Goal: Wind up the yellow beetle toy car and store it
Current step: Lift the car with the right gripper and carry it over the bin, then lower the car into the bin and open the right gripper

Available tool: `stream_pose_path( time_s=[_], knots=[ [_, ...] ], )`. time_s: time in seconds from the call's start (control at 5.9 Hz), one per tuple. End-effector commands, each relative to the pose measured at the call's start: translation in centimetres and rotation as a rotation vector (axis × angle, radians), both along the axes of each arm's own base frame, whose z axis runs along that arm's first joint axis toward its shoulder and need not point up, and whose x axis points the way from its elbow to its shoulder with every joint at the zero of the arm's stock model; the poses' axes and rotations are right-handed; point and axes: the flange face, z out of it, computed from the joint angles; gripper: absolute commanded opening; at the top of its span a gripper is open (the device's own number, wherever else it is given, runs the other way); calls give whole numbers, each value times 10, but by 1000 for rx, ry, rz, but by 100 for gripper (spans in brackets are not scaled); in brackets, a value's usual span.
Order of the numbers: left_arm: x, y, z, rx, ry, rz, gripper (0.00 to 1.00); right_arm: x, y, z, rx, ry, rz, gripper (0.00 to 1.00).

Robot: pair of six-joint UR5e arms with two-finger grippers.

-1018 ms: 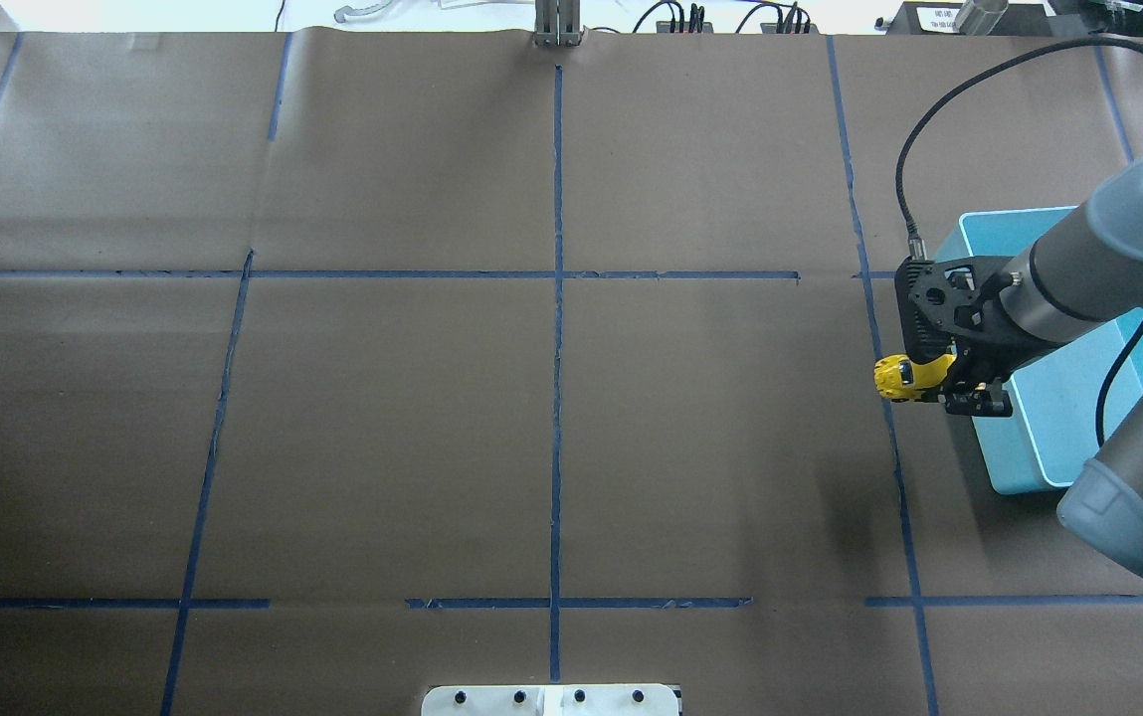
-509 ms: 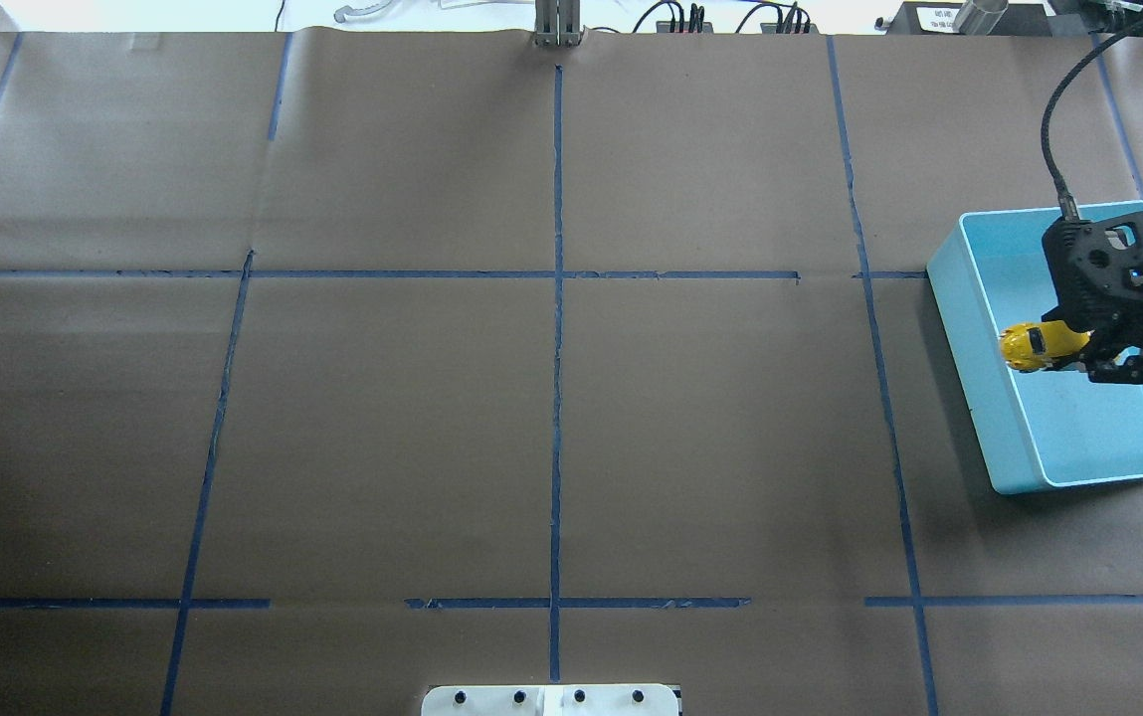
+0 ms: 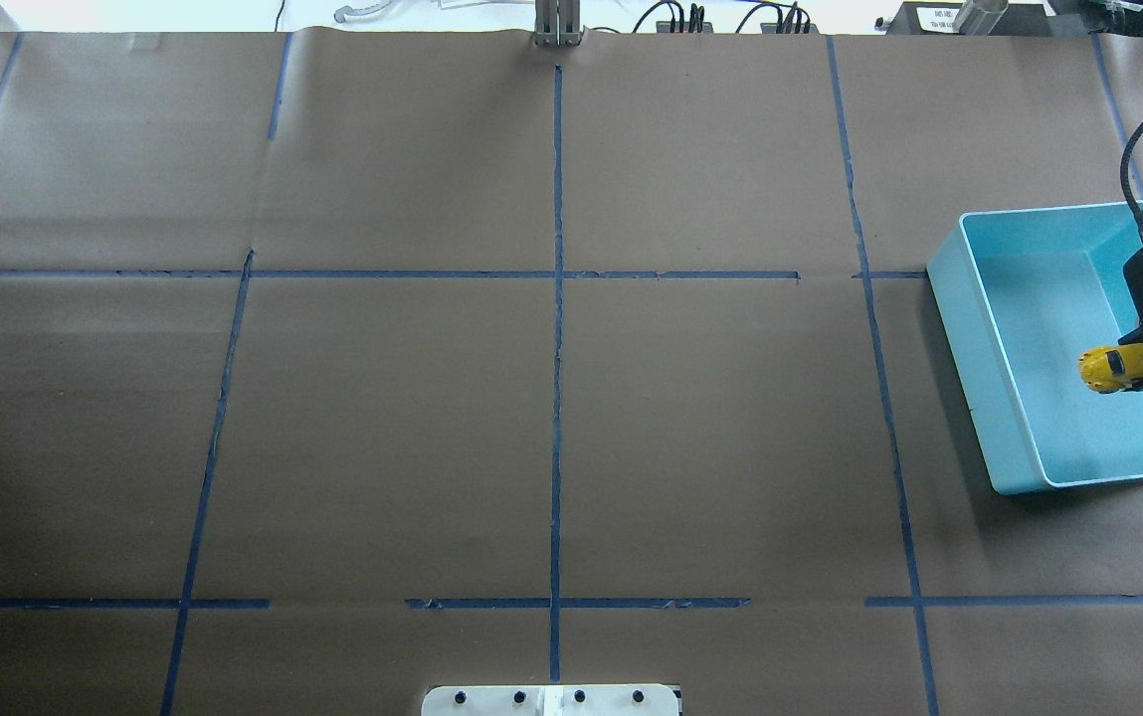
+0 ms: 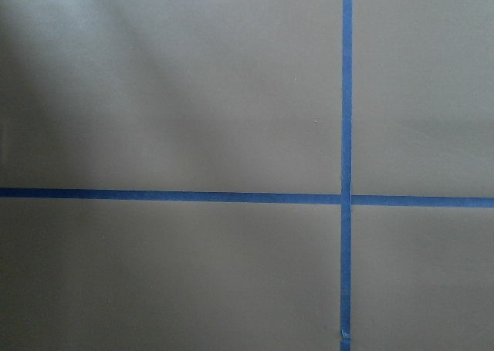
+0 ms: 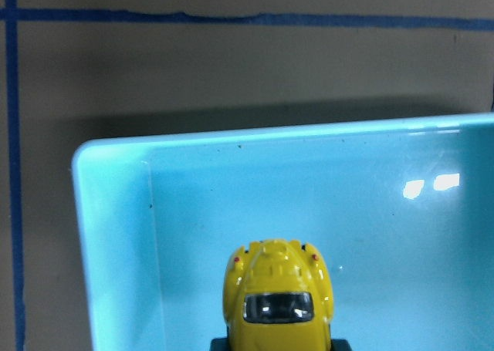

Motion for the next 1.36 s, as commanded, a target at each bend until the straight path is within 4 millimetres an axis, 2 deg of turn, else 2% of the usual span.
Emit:
stream_pose_path(
  time_s=[0.0,0.34,0.51,0.68,0.85,1.02,1.19],
  knots=[
    [1,11,10,33,-1,0,100,-15,-16,69,10,-82,69,2],
    [7,13,12,29,0,5,100,-51,-17,74,4,-95,16,2],
    [9,9,6,30,13,7,100,-55,-16,74,-13,-96,25,3],
    [12,10,5,26,62,12,100,-58,-19,76,-13,-95,21,13],
    [12,12,8,21,63,12,100,-60,-22,71,-19,-111,18,69],
    [12,14,10,18,61,12,100,-59,-16,77,-50,-135,-3,100],
    [12,14,11,17,61,13,100,-58,-15,75,-52,-142,-3,100]
  ],
)
